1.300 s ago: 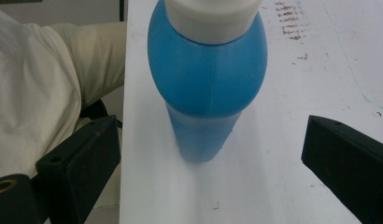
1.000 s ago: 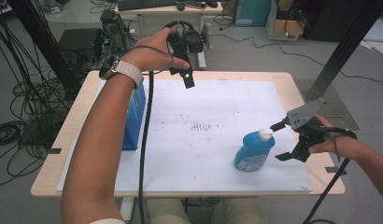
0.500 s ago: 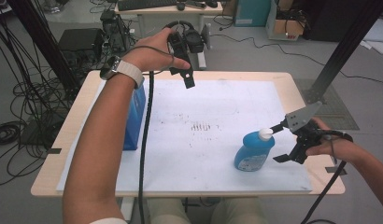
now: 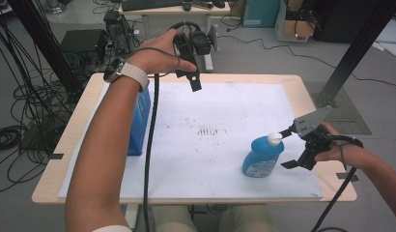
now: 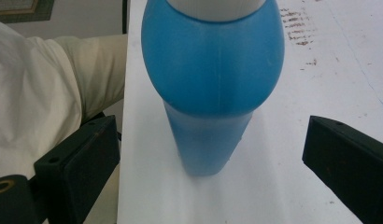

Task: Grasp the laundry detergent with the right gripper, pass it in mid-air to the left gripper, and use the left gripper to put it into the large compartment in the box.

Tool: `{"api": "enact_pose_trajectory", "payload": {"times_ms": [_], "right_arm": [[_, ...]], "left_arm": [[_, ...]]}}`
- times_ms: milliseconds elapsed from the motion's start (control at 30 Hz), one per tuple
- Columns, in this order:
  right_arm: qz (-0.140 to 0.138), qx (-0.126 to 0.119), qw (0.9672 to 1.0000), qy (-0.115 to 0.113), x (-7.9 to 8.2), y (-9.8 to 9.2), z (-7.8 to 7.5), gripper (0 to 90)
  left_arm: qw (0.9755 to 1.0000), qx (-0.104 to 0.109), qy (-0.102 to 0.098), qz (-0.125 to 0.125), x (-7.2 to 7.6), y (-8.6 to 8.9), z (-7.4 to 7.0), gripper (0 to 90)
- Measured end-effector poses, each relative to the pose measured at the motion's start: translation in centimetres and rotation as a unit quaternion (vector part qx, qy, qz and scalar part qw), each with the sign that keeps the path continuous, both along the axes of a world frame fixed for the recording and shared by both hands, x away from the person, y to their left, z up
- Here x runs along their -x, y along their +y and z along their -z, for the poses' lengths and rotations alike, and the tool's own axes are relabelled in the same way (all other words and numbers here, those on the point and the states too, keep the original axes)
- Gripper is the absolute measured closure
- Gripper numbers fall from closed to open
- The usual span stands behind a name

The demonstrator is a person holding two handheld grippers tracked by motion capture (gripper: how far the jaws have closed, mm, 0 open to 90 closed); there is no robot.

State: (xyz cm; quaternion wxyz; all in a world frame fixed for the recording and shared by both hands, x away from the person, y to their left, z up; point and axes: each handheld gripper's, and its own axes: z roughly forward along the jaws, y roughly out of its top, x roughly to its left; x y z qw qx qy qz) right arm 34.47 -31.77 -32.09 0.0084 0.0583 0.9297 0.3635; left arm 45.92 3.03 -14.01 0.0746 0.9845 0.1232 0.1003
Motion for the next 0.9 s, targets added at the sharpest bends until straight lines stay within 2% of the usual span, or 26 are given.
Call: {"api": "enact_pose_trajectory", "payload": {"times_ms": [433,467,533,600,633,700,900], "right_arm": [[0.002,0.0,1.0,0.001,0.1,-0.08,-0.11,3.8],[-0.006,-0.006,0.9999,-0.007,-0.07,-0.02,-0.04,3.8],[0.0,-0.002,1.0,-0.001,0.05,-0.06,-0.1,3.8],[-0.001,-0.001,1.0,-0.002,0.06,-0.06,-0.11,3.8],[-0.004,-0.002,1.0,-0.005,0.01,-0.06,-0.08,4.0],[0.002,0.001,1.0,0.002,0.14,-0.13,-0.16,4.1],[0.002,-0.001,1.0,0.001,0.16,-0.17,-0.26,4.1]], "left_arm": [[1.0,-0.003,-0.001,-0.002,0.07,-0.01,-0.03,10.5],[1.0,0.006,-0.002,-0.002,0.08,0.03,0.1,10.5],[0.9999,0.011,-0.004,-0.002,0.09,0.05,0.17,10.5],[1.0,0.007,-0.004,-0.002,0.1,0.06,0.12,10.5],[1.0,-0.002,0.0,-0.004,0.12,0.03,-0.05,10.5],[1.0,-0.001,0.0,-0.004,0.1,0.08,-0.07,10.5],[1.0,0.0,-0.001,-0.003,0.11,0.09,-0.02,10.5]]}}
